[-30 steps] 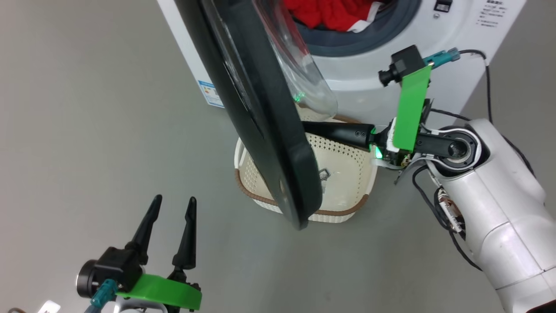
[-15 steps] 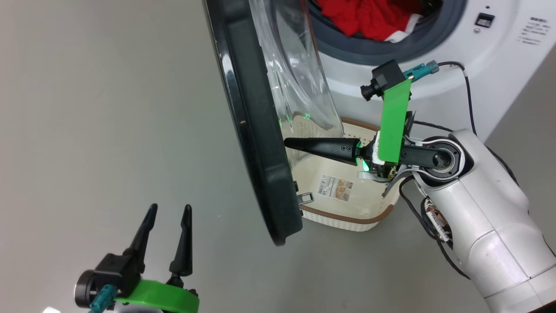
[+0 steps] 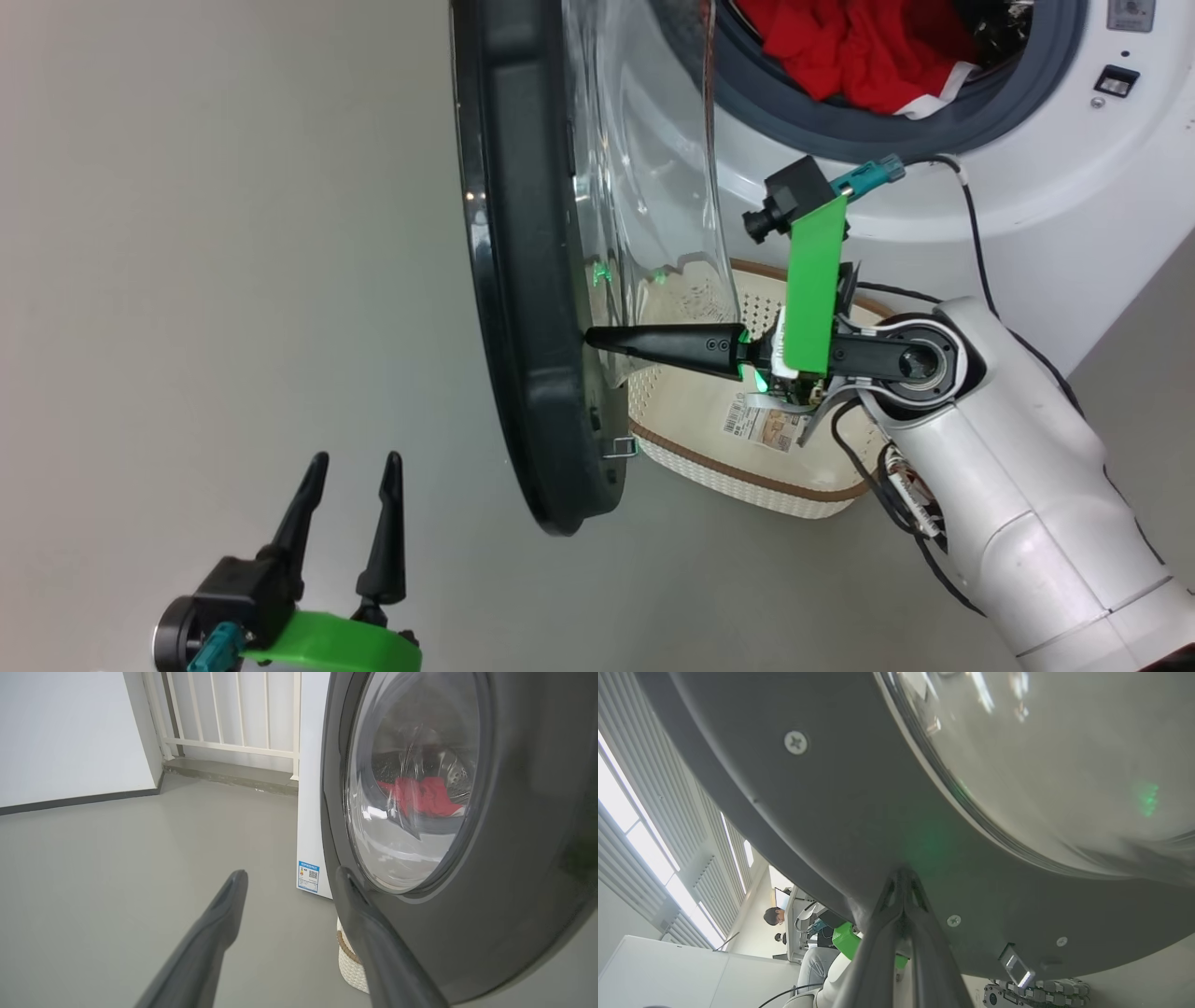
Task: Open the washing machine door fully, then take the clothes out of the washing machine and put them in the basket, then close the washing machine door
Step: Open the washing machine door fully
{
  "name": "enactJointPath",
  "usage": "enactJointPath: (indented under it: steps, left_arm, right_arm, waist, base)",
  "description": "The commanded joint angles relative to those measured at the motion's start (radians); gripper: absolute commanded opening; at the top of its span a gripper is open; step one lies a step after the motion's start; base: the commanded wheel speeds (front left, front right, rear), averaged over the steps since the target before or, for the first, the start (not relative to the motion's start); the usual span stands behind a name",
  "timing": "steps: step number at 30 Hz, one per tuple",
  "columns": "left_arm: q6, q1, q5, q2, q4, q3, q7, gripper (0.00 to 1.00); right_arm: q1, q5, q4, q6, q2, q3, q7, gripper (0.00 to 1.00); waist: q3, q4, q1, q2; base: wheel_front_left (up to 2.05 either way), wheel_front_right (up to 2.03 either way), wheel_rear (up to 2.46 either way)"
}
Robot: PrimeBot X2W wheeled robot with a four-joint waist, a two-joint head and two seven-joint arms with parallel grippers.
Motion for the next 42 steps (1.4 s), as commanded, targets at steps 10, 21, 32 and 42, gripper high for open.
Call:
enactJointPath:
  steps: [10,21,32,42]
  left_arm:
    - [0.019,-0.010,-0.015,0.018,-0.033,0.050,-0.008,1.00]
    - [0.024,-0.010,-0.018,0.018,-0.036,0.052,-0.008,1.00]
    - [0.006,-0.019,-0.018,0.018,-0.012,0.043,-0.008,1.00]
    - [-0.011,-0.028,-0.004,0.018,0.005,0.071,-0.008,1.00]
  right_arm:
    - [-0.014,-0.020,-0.012,0.002,0.064,0.023,0.012,0.00]
    - [-0.020,-0.025,-0.002,0.002,0.078,0.027,0.017,0.00]
    - [0.016,-0.054,-0.009,0.002,0.044,0.003,-0.017,1.00]
    - [0.088,-0.105,-0.073,0.002,-0.033,-0.009,-0.087,1.00]
  waist:
    - [0.013,0.006,0.0000,0.0000]
    - [0.016,0.006,0.0000,0.0000]
    - [-0.004,-0.008,0.0000,0.0000]
    - [-0.015,-0.067,0.0000,0.0000]
  base:
    - [0.00,0.00,0.00]
    - [0.00,0.00,0.00]
    - [0.00,0.00,0.00]
    - [0.00,0.00,0.00]
